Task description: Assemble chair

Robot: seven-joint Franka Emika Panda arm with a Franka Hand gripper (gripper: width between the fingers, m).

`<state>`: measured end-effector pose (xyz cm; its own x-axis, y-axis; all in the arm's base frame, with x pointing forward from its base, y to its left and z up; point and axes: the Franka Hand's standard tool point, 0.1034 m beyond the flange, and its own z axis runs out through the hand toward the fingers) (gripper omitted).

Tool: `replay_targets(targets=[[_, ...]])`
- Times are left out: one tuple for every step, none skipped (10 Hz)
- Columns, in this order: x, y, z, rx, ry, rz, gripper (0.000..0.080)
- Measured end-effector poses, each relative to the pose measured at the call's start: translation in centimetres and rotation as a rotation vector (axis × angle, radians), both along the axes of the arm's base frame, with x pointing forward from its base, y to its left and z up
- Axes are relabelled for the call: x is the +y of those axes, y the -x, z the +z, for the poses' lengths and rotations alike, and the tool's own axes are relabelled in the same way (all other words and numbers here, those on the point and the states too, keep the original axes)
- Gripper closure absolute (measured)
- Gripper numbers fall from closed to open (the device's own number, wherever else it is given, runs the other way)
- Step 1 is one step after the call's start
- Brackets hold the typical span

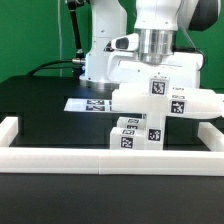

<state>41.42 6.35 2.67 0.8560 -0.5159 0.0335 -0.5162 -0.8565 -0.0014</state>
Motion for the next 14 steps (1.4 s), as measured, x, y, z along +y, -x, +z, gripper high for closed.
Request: replay_targets(targets=[[-0.06, -0.06, -0.02, 0.000, 0.000, -0.004, 0.0151], [0.09, -0.23, -0.04, -0.002, 0.000, -0.003, 0.0151], [0.20, -0.45, -0.05, -0.004, 0.001, -0.002, 0.0151], [0.06, -0.36, -0.25, -0.001, 0.004, -0.002, 0.0151], [-0.02, -0.22, -0.46, 0.004, 0.007, -0.002, 0.0151], [-0.09, -0.13, -0.80, 0.009, 0.012, 0.000, 0.0151], [-0.04, -0.18, -0.93, 0.010, 0.014, 0.001, 0.0151], [-0.02, -0.20, -0.94, 0.010, 0.014, 0.001, 0.0181], [-0.06, -0.19, -0.94, 0.011, 0.014, 0.000, 0.0181], [-0.06, -0.20, -0.94, 0.010, 0.014, 0.000, 0.0362], [-0.06, -0.20, -0.93, 0.010, 0.014, 0.000, 0.0406], [-0.07, -0.20, -0.93, 0.010, 0.014, 0.000, 0.0406], [-0.07, -0.20, -0.93, 0.010, 0.014, 0.000, 0.0406], [-0.07, -0.20, -0.93, 0.010, 0.014, 0.000, 0.0406]])
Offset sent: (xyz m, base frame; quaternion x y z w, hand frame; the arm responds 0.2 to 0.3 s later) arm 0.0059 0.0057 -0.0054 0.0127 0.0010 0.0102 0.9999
